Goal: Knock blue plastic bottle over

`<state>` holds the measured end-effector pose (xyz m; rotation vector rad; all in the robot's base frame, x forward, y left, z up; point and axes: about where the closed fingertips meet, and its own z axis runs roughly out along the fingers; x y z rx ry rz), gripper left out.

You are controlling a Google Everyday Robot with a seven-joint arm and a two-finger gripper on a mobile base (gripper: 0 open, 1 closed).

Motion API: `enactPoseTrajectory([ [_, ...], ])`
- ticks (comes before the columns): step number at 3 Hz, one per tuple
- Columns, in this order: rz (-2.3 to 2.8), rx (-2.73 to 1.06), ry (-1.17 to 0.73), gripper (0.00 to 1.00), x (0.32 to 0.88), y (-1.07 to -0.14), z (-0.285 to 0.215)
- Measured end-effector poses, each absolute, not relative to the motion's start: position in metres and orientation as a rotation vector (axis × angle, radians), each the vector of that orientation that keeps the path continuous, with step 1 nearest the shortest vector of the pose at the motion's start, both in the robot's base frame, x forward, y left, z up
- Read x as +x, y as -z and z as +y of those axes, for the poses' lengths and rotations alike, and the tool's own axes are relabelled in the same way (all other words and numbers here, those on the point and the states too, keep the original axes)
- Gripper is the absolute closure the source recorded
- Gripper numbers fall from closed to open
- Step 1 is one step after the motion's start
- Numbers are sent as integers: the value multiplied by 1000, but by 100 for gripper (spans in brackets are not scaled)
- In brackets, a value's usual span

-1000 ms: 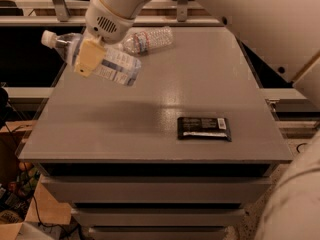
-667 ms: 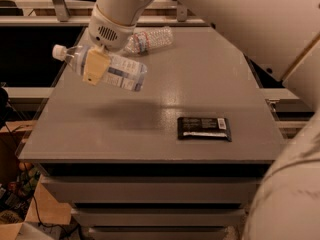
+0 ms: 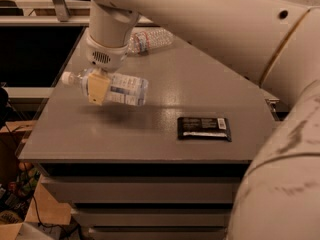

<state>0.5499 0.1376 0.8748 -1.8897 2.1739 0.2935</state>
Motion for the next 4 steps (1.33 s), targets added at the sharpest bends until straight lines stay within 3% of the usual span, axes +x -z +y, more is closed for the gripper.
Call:
enactPoseTrajectory([
  [1,2201,-1912,-267,100,548,-856,142],
  [2,2205,-1918,-264,82,548,-845,147],
  [4,2195,-1941,-273,35,548,-839,153],
])
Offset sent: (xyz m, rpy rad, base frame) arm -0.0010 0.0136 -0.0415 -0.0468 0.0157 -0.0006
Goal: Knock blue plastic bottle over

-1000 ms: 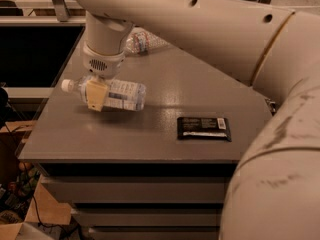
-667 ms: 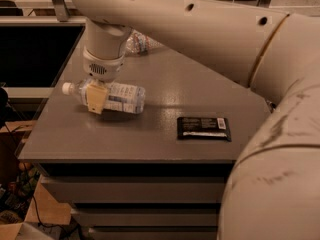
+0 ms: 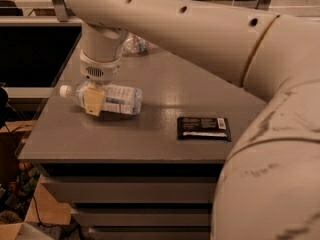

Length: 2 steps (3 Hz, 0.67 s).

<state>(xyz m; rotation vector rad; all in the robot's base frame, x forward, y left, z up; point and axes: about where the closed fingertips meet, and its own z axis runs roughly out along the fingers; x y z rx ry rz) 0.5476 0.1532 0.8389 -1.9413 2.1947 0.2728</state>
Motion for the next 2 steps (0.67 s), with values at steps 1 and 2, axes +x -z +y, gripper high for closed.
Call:
enactPoseTrajectory([
  [1,2190,-1950,-282,13,549,-839,154],
  [2,2178,-1965,-309,0,554,-839,153],
])
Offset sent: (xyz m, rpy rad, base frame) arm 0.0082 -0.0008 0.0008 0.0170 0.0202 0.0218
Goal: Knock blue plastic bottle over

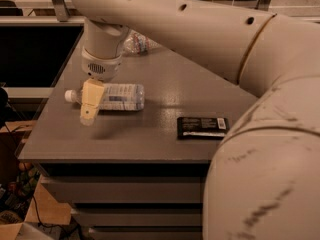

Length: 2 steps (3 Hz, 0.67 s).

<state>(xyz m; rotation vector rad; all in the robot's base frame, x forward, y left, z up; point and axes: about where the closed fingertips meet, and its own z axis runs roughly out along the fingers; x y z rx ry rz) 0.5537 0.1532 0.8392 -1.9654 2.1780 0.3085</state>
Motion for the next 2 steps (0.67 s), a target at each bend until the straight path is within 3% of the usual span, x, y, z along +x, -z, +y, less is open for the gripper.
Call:
enactPoseTrajectory([
  [2,2135,-1981,-318,0,558,-850,154],
])
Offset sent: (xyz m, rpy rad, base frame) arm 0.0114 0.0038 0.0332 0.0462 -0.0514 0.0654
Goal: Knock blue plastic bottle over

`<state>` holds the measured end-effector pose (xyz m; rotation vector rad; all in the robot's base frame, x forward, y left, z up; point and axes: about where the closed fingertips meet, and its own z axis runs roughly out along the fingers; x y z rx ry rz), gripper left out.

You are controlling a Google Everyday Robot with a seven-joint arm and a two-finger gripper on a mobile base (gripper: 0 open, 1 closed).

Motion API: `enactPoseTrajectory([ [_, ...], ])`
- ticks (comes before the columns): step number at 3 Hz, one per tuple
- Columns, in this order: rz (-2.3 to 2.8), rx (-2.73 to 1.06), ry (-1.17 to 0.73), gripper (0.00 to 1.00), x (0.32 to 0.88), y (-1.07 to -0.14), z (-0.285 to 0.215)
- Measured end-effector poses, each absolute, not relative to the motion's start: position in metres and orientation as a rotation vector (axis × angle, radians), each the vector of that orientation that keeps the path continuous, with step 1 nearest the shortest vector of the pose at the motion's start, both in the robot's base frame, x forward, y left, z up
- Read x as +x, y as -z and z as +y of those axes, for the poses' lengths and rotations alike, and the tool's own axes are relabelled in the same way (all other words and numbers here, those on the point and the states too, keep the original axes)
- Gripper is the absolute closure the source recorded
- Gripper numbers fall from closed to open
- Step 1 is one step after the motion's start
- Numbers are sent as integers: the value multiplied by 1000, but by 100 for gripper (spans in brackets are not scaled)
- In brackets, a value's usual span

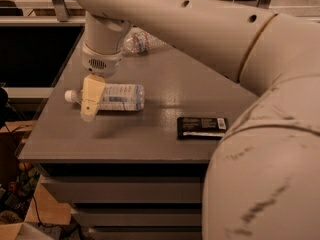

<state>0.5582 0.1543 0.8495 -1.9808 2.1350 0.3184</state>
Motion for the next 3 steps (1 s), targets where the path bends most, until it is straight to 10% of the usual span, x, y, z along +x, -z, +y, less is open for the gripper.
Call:
enactPoseTrajectory([
  [3,2039,-2025,-295,0,570,-898,162],
])
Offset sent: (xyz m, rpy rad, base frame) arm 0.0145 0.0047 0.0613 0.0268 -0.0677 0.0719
